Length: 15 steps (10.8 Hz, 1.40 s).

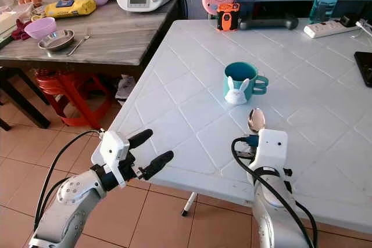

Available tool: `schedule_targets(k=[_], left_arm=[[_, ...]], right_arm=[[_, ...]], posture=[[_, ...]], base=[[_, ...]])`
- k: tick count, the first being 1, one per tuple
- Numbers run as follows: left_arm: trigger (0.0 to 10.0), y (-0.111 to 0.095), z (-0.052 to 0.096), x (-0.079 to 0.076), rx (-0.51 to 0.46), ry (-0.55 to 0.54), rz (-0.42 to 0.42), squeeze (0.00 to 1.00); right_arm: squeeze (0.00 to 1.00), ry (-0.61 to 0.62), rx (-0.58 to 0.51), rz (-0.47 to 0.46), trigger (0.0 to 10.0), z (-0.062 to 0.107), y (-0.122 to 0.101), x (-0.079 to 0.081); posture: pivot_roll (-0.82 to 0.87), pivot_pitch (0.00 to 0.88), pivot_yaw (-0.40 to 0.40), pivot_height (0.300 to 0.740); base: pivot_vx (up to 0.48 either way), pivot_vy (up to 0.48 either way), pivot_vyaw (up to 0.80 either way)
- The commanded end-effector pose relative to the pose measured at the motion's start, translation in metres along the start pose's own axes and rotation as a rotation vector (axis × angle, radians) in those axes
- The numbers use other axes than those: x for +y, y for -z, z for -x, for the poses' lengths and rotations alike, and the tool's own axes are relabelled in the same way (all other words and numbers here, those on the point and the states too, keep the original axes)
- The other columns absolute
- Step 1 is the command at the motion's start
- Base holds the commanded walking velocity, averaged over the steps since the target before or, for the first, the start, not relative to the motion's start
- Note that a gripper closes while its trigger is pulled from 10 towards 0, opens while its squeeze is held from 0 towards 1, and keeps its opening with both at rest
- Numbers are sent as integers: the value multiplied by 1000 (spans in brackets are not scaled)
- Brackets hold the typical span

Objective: Setting the table

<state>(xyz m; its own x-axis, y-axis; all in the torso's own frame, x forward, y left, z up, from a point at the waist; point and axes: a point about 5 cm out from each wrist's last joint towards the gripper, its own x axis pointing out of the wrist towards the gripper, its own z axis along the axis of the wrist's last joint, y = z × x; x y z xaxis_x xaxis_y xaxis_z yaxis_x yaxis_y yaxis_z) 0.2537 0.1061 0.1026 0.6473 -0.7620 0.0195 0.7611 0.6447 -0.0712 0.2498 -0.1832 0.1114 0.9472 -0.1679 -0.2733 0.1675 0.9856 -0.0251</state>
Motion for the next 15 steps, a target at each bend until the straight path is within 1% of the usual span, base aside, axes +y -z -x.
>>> schedule_targets(k=[1,4,5,8,9,10,11,12,13,14,15], left_arm=[[10000,-1,3,1,6,8,-5,0],[10000,-1,4,1,9,12,-5,0],[10000,-24,-1,37,-108,-239,-87,0],[10000,-25,-3,39,-107,-246,-95,0],[10000,-24,-3,41,-116,-265,-99,0],[10000,-26,-3,46,-120,-302,-107,0],[10000,-25,-3,52,-105,-367,-136,0],[10000,-23,-3,64,-57,-510,-179,0],[10000,-23,-3,67,-49,-557,-184,0],[10000,-20,-6,68,-39,-557,-141,0],[10000,-21,-9,66,-50,-535,-126,0]], right_arm=[[0,-20,120,-5,0,-1,22,4],[0,-21,122,-4,0,-1,22,4],[0,-158,-261,-145,0,1,-47,33],[0,-164,-260,-134,0,1,-46,34],[0,-167,-270,-141,0,0,-46,34],[0,-173,-293,-141,0,1,-49,36],[0,-175,-321,-121,0,1,-53,37],[0,-172,-364,-96,7216,3,-59,38],[0,-169,-368,-86,10000,3,-60,37],[0,-160,-379,-68,10000,3,-60,36],[0,-159,-374,-76,10000,2,-59,37]], posture=[[-157,87,147,740],[-157,87,147,740],[-156,75,150,740],[-157,73,148,740],[-158,74,149,740],[-156,72,150,740],[-155,71,151,740],[-154,66,154,740],[-155,64,153,740],[-155,60,151,740],[-155,59,150,740]], base=[[0,0,0],[0,0,0],[0,0,0],[0,0,0],[0,0,0],[0,0,0],[0,0,0],[0,0,0],[0,0,0],[0,0,0],[0,0,0]])
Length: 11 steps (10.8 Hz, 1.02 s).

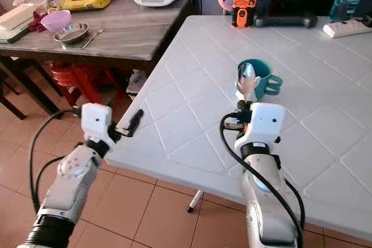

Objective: Setting the table

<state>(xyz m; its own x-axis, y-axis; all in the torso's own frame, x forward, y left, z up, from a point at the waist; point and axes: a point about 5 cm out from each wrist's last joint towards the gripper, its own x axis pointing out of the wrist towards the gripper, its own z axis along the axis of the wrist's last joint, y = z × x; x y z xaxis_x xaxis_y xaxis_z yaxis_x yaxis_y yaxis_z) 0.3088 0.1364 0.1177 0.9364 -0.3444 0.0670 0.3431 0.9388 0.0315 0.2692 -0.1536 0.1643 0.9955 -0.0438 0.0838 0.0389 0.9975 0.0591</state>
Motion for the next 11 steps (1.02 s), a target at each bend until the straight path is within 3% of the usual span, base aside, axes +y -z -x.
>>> schedule_targets(k=[1,5,11], left_arm=[[10000,-2,-1,2,-9,3,-4,0],[10000,-1,-1,0,-15,-1,-17,0],[10000,-2,-3,-5,-26,16,-17,0]], right_arm=[[0,-20,-13,-3,10000,-2,-2,5],[0,-21,-13,-2,10000,-2,0,6],[0,-21,-21,1,10000,-3,2,7]], posture=[[-155,57,148,740],[-153,55,146,740],[-150,43,152,740]], base=[[0,352,-569],[0,453,-738],[0,480,0]])
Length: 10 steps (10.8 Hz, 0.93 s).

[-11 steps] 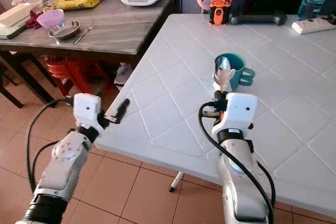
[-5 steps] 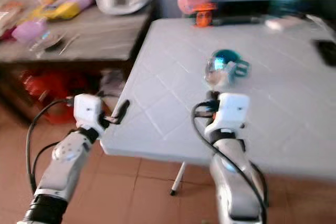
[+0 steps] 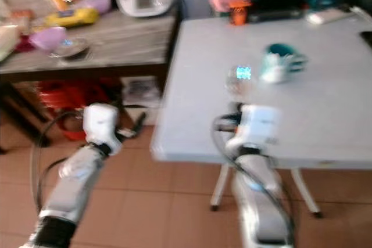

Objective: Setting the table

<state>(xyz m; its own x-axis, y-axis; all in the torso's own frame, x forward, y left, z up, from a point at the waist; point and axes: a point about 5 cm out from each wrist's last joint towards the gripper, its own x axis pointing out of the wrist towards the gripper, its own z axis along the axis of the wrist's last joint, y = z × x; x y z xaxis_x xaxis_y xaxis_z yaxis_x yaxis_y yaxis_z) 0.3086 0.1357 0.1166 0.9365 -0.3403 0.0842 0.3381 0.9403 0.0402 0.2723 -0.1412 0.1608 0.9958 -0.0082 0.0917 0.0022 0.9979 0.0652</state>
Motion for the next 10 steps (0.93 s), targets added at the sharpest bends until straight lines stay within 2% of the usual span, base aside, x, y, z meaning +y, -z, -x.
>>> schedule_targets(k=[1,10], left_arm=[[10000,-3,-3,-7,-13,21,-7,0],[10000,-5,-9,-18,-35,17,2,0]], right_arm=[[0,14,-19,10,10000,0,-3,-5],[0,11,-34,46,10000,-3,-2,-7]], posture=[[-150,43,152,740],[-148,31,150,740]], base=[[0,480,0],[0,480,0]])
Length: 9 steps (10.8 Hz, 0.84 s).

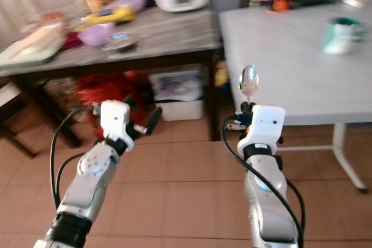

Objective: Setting the table

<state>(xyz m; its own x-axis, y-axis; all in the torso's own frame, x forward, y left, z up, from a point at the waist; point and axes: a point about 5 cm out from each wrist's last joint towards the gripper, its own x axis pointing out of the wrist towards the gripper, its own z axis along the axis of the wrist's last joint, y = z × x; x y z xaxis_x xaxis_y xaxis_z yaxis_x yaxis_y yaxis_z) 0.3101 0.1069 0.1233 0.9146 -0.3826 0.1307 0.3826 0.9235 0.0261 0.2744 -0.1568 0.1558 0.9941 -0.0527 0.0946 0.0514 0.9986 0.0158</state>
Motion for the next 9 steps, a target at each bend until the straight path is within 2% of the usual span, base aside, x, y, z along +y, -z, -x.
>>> schedule_targets(k=[1,2,4,6,9], left_arm=[[10000,2,3,8,12,-30,-17,0],[10000,2,3,8,13,-30,-17,0],[10000,3,3,6,13,-27,-18,0],[10000,2,3,5,4,-43,-21,0],[10000,-1,4,0,-19,29,-15,0]], right_arm=[[0,-29,-28,-12,10000,-1,-6,8],[0,-35,-25,-14,10000,-1,-5,8],[0,-25,-24,-22,10000,0,-4,8],[0,-21,-25,-24,10000,0,-4,6],[0,-13,-23,-28,10000,0,-3,4]], posture=[[-149,30,150,740],[-149,30,150,740],[-149,30,150,740],[-153,32,148,740],[-151,34,150,740]], base=[[0,480,0],[0,480,525],[0,480,0],[0,0,0],[0,0,0]])
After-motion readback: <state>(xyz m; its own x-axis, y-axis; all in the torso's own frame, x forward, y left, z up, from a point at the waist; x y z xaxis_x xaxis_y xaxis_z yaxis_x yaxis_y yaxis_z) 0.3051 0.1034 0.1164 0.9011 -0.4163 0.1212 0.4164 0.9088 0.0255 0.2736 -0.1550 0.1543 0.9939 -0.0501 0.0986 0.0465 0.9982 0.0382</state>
